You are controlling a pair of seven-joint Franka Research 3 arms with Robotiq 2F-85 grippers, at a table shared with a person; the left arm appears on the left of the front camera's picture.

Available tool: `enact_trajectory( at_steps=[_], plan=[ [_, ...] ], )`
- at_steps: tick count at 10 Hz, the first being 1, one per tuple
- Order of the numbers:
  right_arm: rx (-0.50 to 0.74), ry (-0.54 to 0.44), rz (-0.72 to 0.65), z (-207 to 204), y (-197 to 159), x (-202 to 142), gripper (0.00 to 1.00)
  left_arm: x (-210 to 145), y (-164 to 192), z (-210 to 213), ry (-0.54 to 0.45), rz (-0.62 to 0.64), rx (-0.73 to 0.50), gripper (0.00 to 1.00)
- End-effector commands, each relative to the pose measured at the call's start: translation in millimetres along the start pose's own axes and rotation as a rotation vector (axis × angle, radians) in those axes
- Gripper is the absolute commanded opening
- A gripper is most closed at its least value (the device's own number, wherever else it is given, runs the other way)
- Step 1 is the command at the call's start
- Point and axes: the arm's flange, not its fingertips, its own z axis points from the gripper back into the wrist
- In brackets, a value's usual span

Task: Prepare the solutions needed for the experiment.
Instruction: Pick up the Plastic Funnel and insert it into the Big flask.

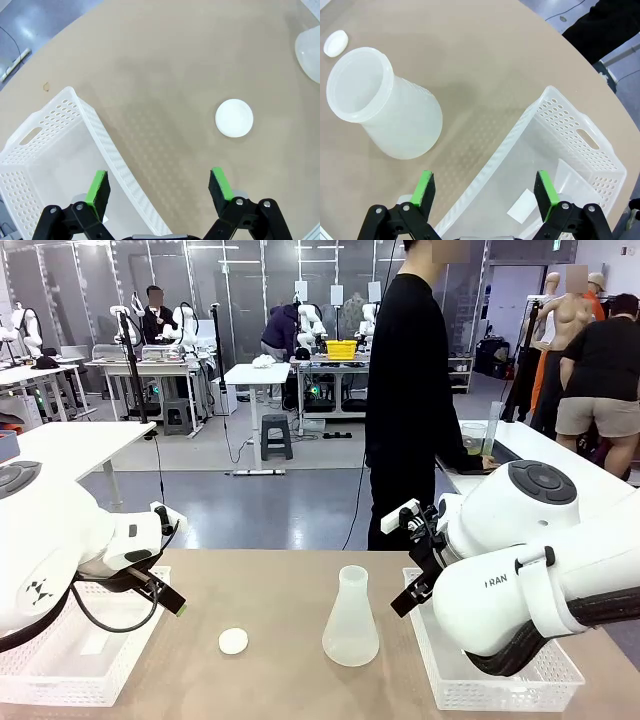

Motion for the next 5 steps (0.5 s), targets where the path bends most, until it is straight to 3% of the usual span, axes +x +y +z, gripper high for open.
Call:
enact_trajectory(
  at_steps=[1,5],
  plan=[
    [0.000,0.000,-0.002,0.0,0.0,0.0,1.00,0.0,0.1,0.0,0.000,0.000,0.000,1.00],
    [0.000,0.000,-0.002,0.0,0.0,0.0,1.00,0.0,0.1,0.0,0.000,0.000,0.000,1.00]
  ],
)
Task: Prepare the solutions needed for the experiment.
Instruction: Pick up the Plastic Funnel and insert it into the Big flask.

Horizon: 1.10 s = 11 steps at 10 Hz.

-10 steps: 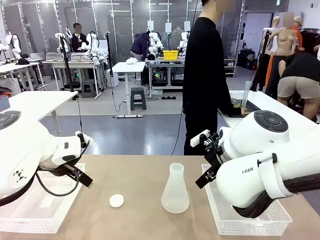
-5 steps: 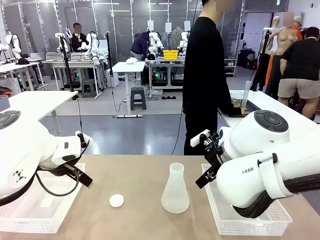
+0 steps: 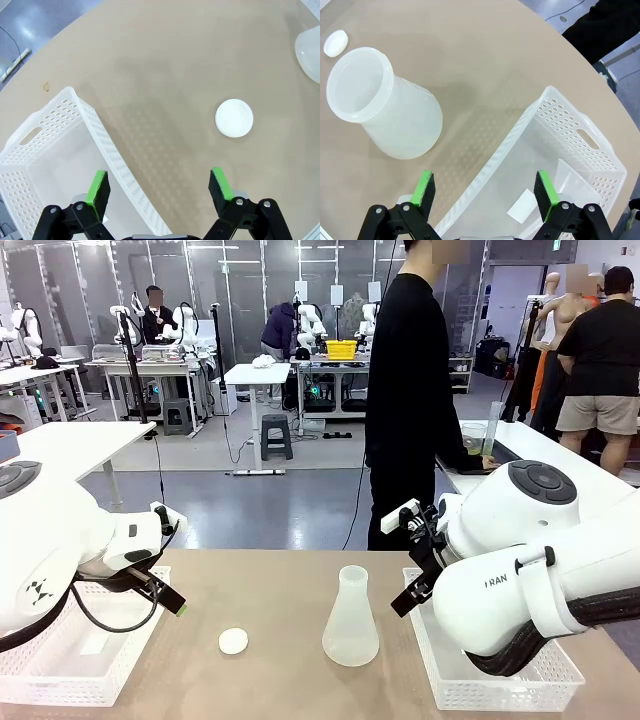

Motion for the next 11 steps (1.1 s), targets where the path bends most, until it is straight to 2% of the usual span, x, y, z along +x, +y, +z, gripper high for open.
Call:
enact_trajectory(
  at_steps=[1,11],
  plan=[
    [0.000,0.000,-0.002,0.0,0.0,0.0,1.00,0.0,0.1,0.0,0.000,0.000,0.000,1.00],
    [0.000,0.000,-0.002,0.0,0.0,0.0,1.00,0.0,0.1,0.0,0.000,0.000,0.000,1.00]
  ],
)
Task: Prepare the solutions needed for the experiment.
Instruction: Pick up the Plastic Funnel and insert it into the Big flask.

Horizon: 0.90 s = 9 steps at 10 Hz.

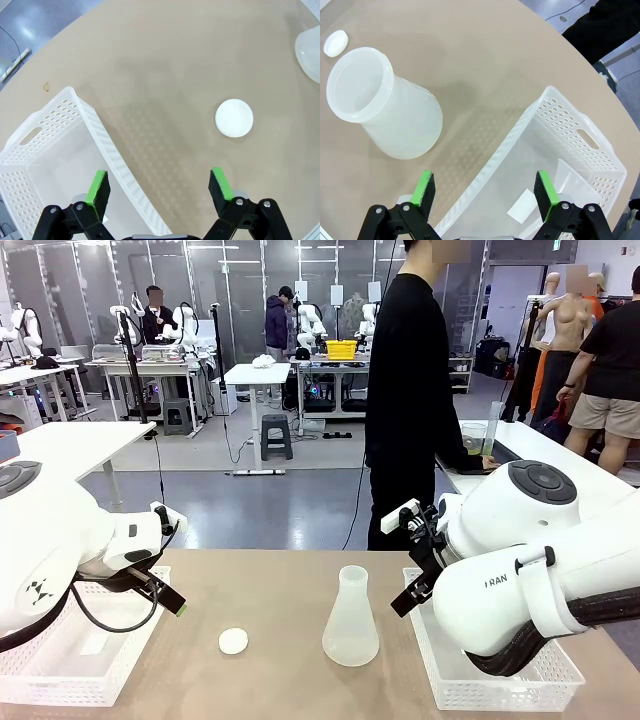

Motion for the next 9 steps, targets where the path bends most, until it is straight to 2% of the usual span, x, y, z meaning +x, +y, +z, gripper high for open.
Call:
enact_trajectory(
  at_steps=[1,6,7,8,9],
  plan=[
    [0.000,0.000,-0.002,0.0,0.0,0.0,1.00,0.0,0.1,0.0,0.000,0.000,0.000,1.00],
    [0.000,0.000,0.000,0.0,0.0,0.0,1.00,0.0,0.0,0.0,0.000,0.000,0.000,1.00],
    [0.095,-0.058,-0.054,8.0,-12.6,6.7,1.00,10.1,8.6,2.6,0.004,-0.025,-0.115,1.00],
    [0.139,-0.089,-0.148,15.5,-28.0,13.6,1.00,21.6,18.2,5.0,0.009,-0.018,-0.197,1.00],
    [0.104,-0.093,-0.181,24.3,-35.8,19.3,1.00,28.8,23.6,10.1,0.017,0.006,-0.246,1.00]
  ],
)
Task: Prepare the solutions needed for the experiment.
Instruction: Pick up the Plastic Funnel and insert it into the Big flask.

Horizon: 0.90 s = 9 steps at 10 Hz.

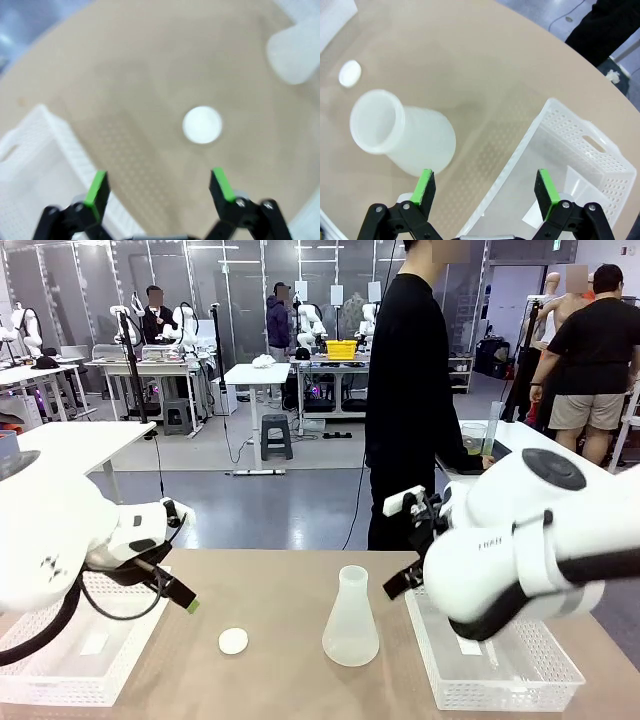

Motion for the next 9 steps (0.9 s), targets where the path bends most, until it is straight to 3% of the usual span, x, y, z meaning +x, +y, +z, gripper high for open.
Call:
enact_trajectory(
  at_steps=[1,2,4,6,7,8,9],
  plan=[
    [0.029,-0.041,-0.076,22.9,-23.3,11.5,1.00,12.9,26.9,17.3,-0.006,0.003,-0.130,1.00],
    [0.028,-0.040,-0.097,32.7,-22.1,14.2,1.00,14.4,25.8,24.2,0.000,0.020,-0.161,1.00],
    [0.142,-0.065,-0.165,55.2,-13.8,20.5,1.00,16.1,22.1,48.3,-0.026,0.017,-0.285,1.00],
    [0.269,-0.144,-0.233,72.8,-23.9,26.3,1.00,22.9,35.5,68.5,-0.101,0.069,-0.482,1.00],
    [0.265,-0.143,-0.251,73.8,-26.6,27.9,1.00,24.2,41.8,69.6,-0.118,0.093,-0.434,1.00],
    [0.178,-0.105,-0.212,75.2,-8.6,28.6,1.00,22.7,41.7,66.2,-0.090,0.015,-0.356,1.00],
    [0.178,-0.105,-0.212,75.2,-8.6,28.6,1.00,22.9,26.2,78.3,-0.111,0.072,-0.425,1.00]
  ],
)
